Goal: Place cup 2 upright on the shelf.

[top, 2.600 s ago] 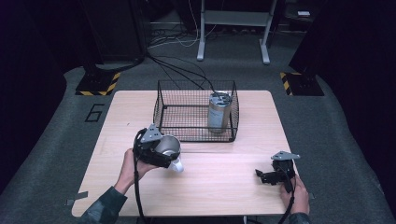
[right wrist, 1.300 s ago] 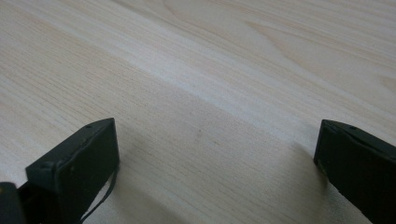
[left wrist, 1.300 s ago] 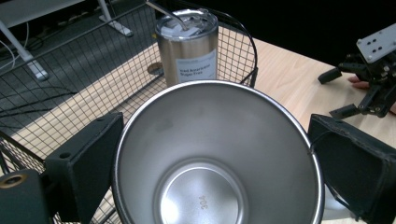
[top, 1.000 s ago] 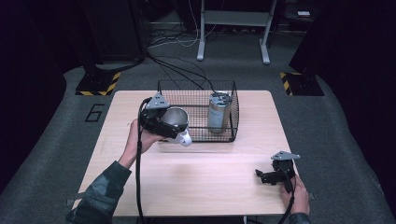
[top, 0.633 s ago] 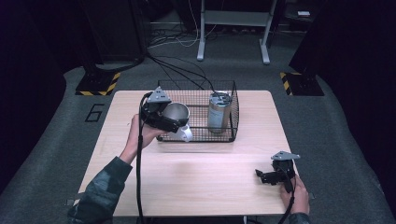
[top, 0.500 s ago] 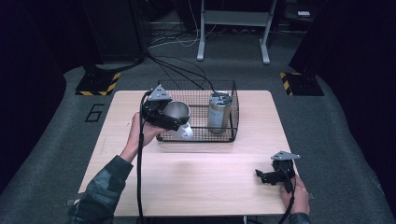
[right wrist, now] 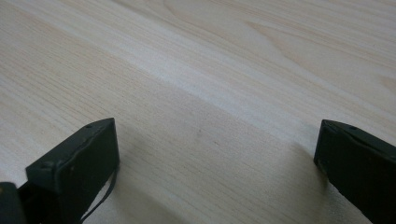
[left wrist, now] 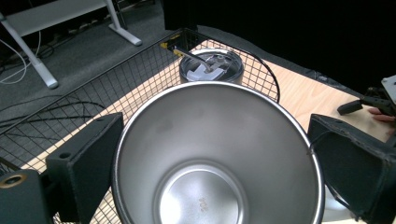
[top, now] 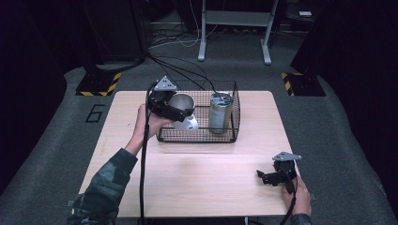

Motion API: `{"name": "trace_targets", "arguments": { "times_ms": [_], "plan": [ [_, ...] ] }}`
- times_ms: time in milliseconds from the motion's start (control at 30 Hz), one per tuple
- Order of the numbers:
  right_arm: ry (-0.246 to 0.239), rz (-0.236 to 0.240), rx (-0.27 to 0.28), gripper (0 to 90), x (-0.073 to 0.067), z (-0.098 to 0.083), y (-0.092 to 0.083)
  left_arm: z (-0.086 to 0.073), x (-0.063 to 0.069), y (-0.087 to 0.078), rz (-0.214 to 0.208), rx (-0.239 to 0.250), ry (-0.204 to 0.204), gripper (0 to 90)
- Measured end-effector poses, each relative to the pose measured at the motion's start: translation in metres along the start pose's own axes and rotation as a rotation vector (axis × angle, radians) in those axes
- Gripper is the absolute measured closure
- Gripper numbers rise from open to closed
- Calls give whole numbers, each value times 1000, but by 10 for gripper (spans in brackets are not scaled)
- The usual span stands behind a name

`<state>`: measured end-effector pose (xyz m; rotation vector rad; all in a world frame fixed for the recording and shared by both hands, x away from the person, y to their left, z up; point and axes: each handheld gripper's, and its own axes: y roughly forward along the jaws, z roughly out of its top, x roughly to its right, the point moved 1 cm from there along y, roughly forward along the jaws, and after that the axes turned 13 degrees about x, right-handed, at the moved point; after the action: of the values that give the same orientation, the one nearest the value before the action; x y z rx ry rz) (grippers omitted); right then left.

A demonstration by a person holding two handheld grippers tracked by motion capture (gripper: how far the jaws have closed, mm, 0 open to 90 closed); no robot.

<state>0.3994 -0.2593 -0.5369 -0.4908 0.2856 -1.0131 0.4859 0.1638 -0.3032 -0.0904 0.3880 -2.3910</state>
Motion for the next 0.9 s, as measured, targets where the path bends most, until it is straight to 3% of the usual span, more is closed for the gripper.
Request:
{"name": "trace_targets", "arguments": {
  "times_ms": [467,767,900],
  "plan": [
    [-6,2,1,0,1,0,0,7,-16,19,37,-17,-10,65],
    [-7,3,1,0,1,0,0,6,-32,32,75,-31,-38,65],
    [-5,2,1,0,1,0,0,3,-42,40,97,-38,-68,65]
  ]
}}
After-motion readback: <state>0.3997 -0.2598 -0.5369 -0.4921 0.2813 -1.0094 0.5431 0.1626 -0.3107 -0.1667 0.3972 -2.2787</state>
